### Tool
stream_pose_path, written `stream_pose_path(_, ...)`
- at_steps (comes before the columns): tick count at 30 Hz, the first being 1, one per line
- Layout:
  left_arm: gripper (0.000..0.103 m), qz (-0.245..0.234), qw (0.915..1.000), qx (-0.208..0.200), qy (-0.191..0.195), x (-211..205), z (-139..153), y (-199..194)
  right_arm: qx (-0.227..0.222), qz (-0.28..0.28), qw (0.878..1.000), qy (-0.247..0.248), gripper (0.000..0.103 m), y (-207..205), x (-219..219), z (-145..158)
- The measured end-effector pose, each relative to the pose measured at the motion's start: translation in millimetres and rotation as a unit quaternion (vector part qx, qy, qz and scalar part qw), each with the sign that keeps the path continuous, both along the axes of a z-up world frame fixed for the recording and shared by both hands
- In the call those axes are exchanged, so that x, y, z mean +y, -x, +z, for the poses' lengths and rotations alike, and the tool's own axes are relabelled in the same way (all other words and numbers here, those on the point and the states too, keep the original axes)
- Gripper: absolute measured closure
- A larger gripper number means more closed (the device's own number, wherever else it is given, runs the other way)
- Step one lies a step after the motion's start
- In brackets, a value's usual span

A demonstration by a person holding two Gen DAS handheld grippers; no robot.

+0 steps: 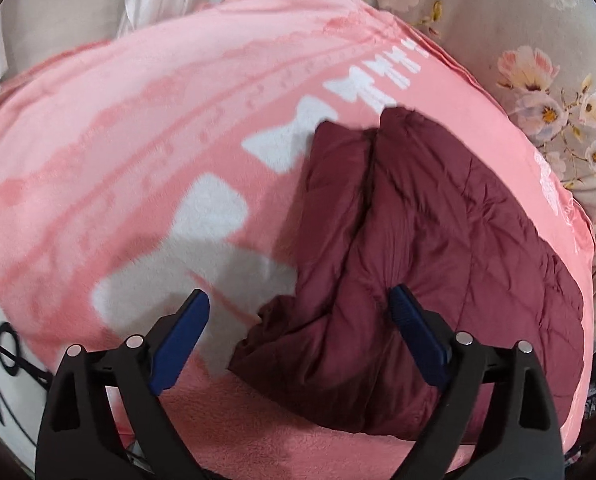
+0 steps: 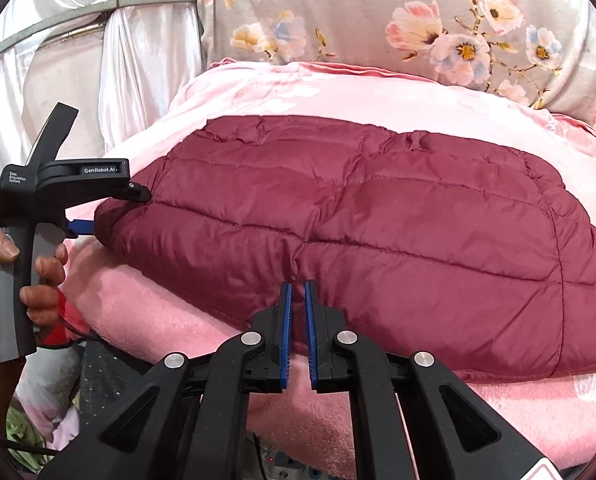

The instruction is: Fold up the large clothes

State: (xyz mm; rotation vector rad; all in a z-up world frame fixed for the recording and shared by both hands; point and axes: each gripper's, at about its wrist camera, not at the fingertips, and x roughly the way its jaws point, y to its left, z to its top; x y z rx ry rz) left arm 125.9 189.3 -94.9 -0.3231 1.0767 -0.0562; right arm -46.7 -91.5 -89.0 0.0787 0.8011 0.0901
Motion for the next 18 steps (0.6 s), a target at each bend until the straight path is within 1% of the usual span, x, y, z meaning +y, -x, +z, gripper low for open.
stream_pose_path(1,0.015,-0.004,0.9999,0.003,0.01,0,-3,0,0.0,-0.001,1.0,0.004,0.097,-1,1,-1)
stream_pose_path(2,0.02,-0.007,0.9997,0.006,0.021,-2,-5,0,-0.001,0.0,1.0,0.008,0.097,-2,2,-3)
stream_pose_path(3,0.03,-0.011,0.9996,0.003,0.026,-5,-3,0,0.0,0.002,1.0,0.011,0.097,-3,4,-5)
stream_pose_path(4,0.035,-0.018,0.9994,0.0,0.029,-9,0,1,0.001,-0.002,1.0,0.008,0.097,-3,5,-8)
stream_pose_path(5,0.047,-0.022,0.9993,-0.001,0.032,-12,2,1,0.008,0.0,1.0,0.0,0.097,-5,5,-12)
stream_pose_path(6,0.065,-0.03,0.9988,-0.003,0.037,-16,7,1,0.01,0.002,1.0,-0.009,0.097,-7,4,-15)
stream_pose_path(8,0.082,-0.047,0.9977,-0.008,0.048,-23,17,2,0.011,0.004,1.0,-0.018,0.098,-9,2,-18)
stream_pose_path(9,0.086,-0.053,0.9973,-0.018,0.048,-27,27,4,0.011,0.006,1.0,-0.021,0.098,-10,2,-19)
stream_pose_path(11,0.088,-0.07,0.9954,-0.041,0.052,-36,48,12,0.012,0.007,0.999,-0.031,0.099,-11,0,-21)
stream_pose_path(13,0.089,-0.088,0.9919,-0.068,0.061,-47,71,21,0.013,0.007,0.999,-0.045,0.1,-11,-3,-21)
stream_pose_path(15,0.09,-0.116,0.9853,-0.102,0.073,-63,101,34,0.012,0.005,0.998,-0.059,0.1,-9,-8,-19)
stream_pose_path(16,0.09,-0.126,0.9826,-0.113,0.077,-69,109,36,0.011,0.003,0.998,-0.063,0.1,-7,-9,-17)
stream_pose_path(18,0.09,-0.16,0.9736,-0.139,0.084,-91,133,47,0.005,0.001,0.997,-0.071,0.1,-2,-13,-13)
